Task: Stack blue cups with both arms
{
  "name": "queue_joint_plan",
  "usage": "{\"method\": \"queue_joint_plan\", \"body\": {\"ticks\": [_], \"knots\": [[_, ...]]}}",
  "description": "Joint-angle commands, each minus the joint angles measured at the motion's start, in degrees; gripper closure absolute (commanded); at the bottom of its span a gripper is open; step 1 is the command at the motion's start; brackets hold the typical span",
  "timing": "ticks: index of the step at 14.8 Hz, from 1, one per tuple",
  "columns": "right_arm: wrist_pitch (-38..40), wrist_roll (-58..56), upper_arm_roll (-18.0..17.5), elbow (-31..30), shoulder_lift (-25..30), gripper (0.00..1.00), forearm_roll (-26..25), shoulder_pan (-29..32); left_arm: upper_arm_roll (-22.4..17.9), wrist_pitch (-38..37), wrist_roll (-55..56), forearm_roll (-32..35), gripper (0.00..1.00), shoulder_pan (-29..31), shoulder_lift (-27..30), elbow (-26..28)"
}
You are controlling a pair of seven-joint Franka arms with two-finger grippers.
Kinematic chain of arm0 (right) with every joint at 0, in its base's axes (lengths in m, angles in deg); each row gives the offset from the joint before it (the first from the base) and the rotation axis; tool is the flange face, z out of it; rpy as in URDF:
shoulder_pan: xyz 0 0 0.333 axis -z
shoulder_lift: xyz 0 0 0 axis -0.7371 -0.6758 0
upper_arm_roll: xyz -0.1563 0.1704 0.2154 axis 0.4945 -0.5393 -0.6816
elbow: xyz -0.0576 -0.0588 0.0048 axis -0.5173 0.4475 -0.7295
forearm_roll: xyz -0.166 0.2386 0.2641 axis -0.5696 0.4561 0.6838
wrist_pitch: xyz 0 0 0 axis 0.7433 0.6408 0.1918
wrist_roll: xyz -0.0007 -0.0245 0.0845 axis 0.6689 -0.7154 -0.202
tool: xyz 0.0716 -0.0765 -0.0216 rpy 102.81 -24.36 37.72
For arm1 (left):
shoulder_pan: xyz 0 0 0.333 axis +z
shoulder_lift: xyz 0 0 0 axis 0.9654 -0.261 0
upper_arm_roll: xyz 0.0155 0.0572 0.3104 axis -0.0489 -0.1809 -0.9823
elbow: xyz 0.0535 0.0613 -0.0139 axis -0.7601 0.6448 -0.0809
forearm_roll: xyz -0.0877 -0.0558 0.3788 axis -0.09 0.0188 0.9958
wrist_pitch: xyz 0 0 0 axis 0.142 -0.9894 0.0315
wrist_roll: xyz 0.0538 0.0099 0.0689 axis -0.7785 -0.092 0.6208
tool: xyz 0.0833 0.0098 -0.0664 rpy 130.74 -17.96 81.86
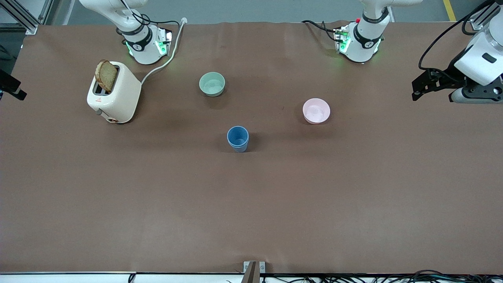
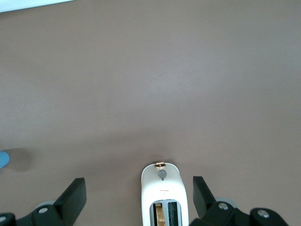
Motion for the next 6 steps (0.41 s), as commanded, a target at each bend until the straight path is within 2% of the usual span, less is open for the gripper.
{"method": "queue_joint_plan", "body": {"ticks": [1,3,6], "knots": [[0.9,-0.7,-3.6,2.5,-2.1,0.0,1.6,3.8,-0.1,-0.8,-1.2,-0.7,0.0,0.5,0.6,-1.0],[1.1,-0.4,-7.3,2.5,-2.0,0.0,1.6,6.7,-0.3,-0.8,-1.1,-0.4,0.0,0.6,0.6,-1.4],[2.6,-1.0,-7.9,1.7,-1.8,0.0,1.6,7.4,-0.3,-0.8,-0.8,0.0,0.0,0.5,0.5,-2.0]]}}
